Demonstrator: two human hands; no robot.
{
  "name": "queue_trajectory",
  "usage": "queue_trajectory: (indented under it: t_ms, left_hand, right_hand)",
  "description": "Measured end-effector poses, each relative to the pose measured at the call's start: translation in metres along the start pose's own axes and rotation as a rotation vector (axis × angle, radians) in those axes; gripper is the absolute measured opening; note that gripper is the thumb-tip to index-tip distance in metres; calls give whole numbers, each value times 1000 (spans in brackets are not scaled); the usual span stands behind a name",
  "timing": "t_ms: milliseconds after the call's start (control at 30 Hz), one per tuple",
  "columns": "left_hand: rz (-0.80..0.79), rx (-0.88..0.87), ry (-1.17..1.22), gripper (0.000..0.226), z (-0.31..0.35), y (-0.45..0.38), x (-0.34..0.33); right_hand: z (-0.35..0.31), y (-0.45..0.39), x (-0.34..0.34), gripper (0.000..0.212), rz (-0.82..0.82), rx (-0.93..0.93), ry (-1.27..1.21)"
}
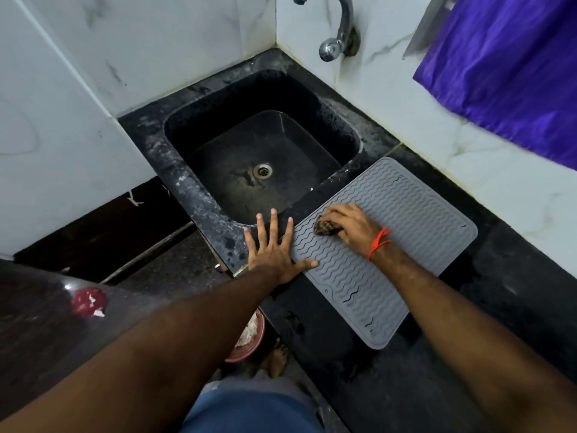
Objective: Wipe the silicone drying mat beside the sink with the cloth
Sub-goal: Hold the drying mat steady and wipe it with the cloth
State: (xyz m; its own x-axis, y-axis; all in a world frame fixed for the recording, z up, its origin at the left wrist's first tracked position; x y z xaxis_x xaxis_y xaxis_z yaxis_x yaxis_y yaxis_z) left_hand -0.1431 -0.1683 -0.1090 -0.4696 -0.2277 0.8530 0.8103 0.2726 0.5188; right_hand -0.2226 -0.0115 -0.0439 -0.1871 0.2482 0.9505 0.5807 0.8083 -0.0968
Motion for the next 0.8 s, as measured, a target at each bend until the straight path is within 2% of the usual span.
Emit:
queue_trajectory:
  t_ms: [133,200,267,333,400,567,700,733,800]
  left_hand:
    - [-3,0,-5,122,1,0,3]
    - [6,6,-14,122,0,1,2]
    - [16,11,-17,123,0,2,1]
    - [30,14,-2,125,-1,2,0]
    - [26,19,34,127,-2,2,-1]
    - [25,15,36,138,-2,1,0]
    - [-4,0,43,144,-3,0,0]
    - [-12,-2,43,145,-3,0,0]
    - [-15,-5,42,146,-3,0,1]
  right_hand:
    - [44,-2,15,47,6,-198,9]
    - [37,-5,10,44,4,-237,-32]
    - [2,-12,-4,42,14,-170,-109]
    - [-45,-19,-24,43,-24,-16,-170]
    - [-65,-20,-35,48,-54,52,-195]
    - [-16,-17,-13,46,-47,-10,-79]
    - [52,-7,12,43,41,-301,-47]
    - [52,-8,11,43,39,-327,-55]
    - [19,-18,1,40,23,-224,-79]
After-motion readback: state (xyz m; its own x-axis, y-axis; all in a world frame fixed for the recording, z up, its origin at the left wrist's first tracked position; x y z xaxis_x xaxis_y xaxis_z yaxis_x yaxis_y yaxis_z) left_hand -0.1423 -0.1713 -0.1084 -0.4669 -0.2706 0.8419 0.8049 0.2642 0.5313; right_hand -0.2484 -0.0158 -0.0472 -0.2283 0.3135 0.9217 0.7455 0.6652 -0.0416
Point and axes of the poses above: each hand's wrist, its own y-axis away from the middle knuckle, its own x-axis out of the back of the hand, z = x × y, the point moved 8 cm from there along -y, towards the middle knuckle, and after that the axes turned 15 degrees about x, right-handed, at the moved point
